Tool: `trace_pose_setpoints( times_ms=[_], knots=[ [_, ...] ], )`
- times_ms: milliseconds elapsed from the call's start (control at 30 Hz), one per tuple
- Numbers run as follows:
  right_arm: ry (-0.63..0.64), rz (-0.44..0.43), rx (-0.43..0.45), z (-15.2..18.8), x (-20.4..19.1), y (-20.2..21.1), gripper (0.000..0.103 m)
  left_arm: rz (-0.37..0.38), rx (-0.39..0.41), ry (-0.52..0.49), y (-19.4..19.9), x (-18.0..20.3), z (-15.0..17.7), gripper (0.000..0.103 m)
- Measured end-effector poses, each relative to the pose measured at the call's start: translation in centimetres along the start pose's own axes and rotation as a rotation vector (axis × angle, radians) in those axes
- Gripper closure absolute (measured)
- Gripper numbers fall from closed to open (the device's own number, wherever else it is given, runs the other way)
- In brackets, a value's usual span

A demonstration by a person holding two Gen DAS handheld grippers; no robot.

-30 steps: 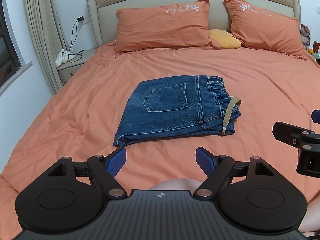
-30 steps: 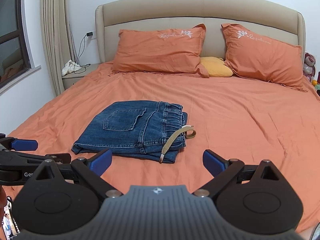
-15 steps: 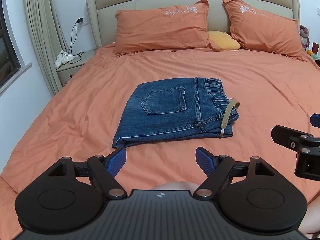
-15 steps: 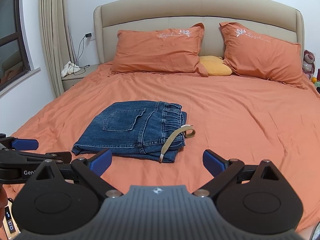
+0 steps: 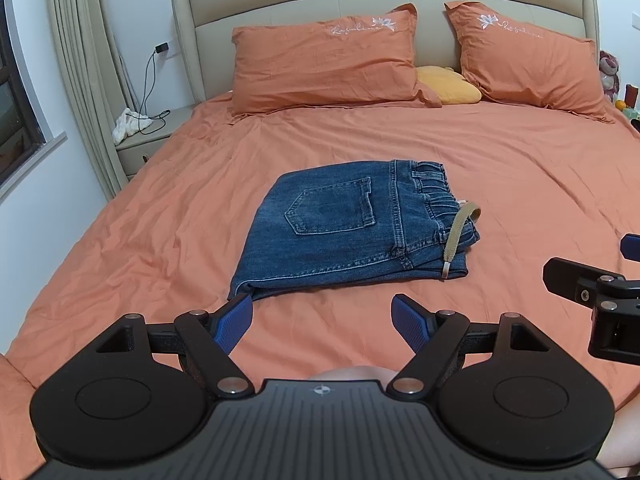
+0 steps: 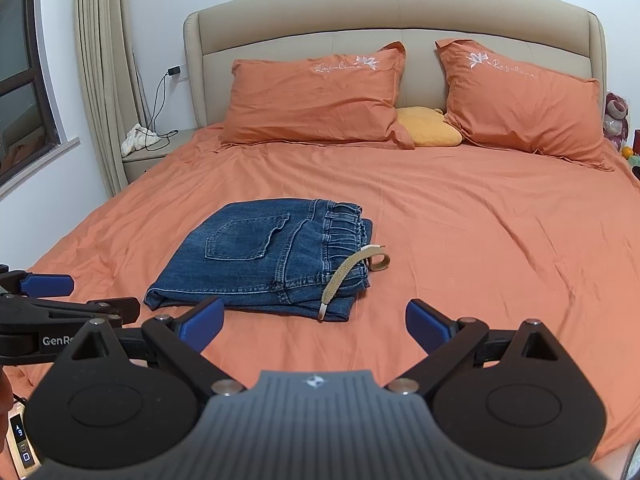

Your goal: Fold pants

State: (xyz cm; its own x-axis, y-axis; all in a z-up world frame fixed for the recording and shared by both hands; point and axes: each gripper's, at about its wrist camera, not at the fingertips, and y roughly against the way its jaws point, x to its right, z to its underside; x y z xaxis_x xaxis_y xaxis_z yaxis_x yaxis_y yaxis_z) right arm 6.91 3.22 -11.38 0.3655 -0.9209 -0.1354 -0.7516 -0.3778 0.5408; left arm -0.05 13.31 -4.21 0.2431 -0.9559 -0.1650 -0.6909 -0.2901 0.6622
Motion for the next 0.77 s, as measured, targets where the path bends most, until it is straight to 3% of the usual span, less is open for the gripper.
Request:
trace_pose_setpoints(
  times_ms=[767],
  knots=[
    [-0.013,-0.001,0.0,0.2,-0.1,0.2,0.01,0.014,0.046,-0.021,1.1,0.2,-0.1,0.011]
  ],
)
